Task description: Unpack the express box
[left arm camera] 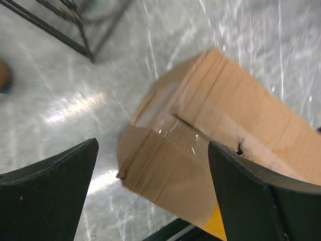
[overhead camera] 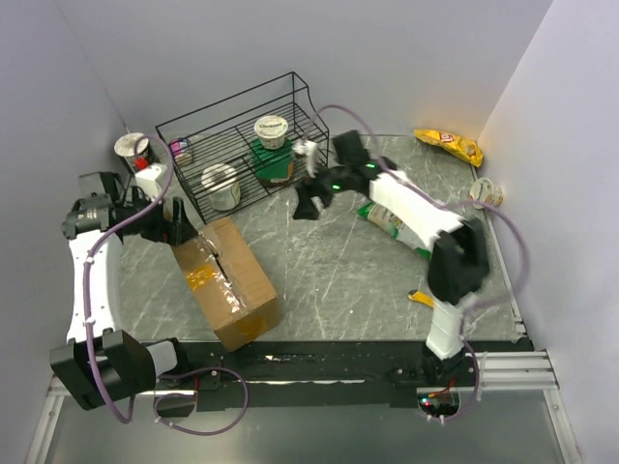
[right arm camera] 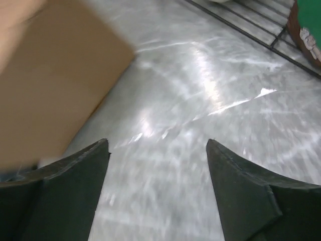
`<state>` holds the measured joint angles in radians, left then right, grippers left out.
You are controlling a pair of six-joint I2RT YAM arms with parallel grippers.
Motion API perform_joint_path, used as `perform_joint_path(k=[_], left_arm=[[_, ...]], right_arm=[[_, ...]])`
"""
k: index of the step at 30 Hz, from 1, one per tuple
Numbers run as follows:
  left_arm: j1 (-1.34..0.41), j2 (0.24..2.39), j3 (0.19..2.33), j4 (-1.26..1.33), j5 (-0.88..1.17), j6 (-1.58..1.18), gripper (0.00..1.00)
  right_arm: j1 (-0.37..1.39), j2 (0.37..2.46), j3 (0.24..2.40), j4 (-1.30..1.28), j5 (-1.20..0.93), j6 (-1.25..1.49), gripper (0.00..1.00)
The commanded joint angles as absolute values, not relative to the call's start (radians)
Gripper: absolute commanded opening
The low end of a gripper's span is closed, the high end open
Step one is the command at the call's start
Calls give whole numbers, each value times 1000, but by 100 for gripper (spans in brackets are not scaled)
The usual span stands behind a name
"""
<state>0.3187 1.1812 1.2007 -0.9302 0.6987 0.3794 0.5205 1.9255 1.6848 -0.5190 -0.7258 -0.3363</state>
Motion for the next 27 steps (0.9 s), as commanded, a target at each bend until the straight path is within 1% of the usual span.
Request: perform_joint_path(k=[1, 2, 4, 5, 7, 8, 10, 12, 13, 14, 15, 16, 17, 18, 20, 22, 24, 26, 27], left_arm=[[299, 1206, 1169, -890, 709, 457, 97], [299, 1218, 1172, -891, 712, 462, 97], [298, 1255, 1186, -920, 718, 478, 96], [299, 1267, 1189, -936, 722, 486, 96], [299, 1295, 1192, -986, 732, 505, 96], [299, 1302, 1187, -1000, 744, 509, 96], [299, 1318, 1168, -1023, 755, 503, 96], [299, 1341, 1149, -1005, 753, 460, 96], [298, 1356, 1140, -993, 749, 413, 96], [298, 1374, 1143, -1014, 753, 411, 96], [299, 1411, 1146, -1023, 774, 410, 94], [299, 1423, 1149, -1031, 787, 403, 93], [299, 1433, 1149, -1034, 793, 396, 92], [298, 1439, 1150, -1028, 807, 384, 92], [298, 1436, 1146, -1019, 824, 364, 92], [298, 1430, 1147, -1006, 833, 344, 93], [295, 1430, 1152, -985, 833, 325, 93], [296, 1430, 1154, -970, 851, 287, 93], [295, 1427, 1152, -951, 859, 273, 92]], right_arm=[[537, 1596, 1501, -600, -922, -554, 92], [541, 1562, 1412, -586, -913, -554, 93], [554, 1505, 1346, -577, -919, -595, 96], [563, 1502, 1316, -613, -920, -668, 96], [619, 1515, 1309, -688, -934, -750, 97], [643, 1522, 1299, -734, -943, -809, 99], [701, 1519, 1261, -730, -951, -844, 100], [794, 1493, 1166, -599, -924, -816, 100], [822, 1479, 1085, -507, -838, -775, 100], [869, 1467, 1045, -412, -795, -659, 100], [885, 1451, 1010, -214, -746, -597, 100], [899, 1451, 965, -130, -703, -533, 100], [905, 1457, 965, -67, -599, -393, 100], [902, 1489, 974, -4, -556, -317, 100], [881, 1529, 1043, -14, -471, -180, 100], [841, 1531, 1052, -9, -489, -178, 100], [815, 1514, 1063, -38, -524, -244, 100], [764, 1517, 1112, -129, -535, -264, 100], [744, 1526, 1133, -167, -579, -262, 100]])
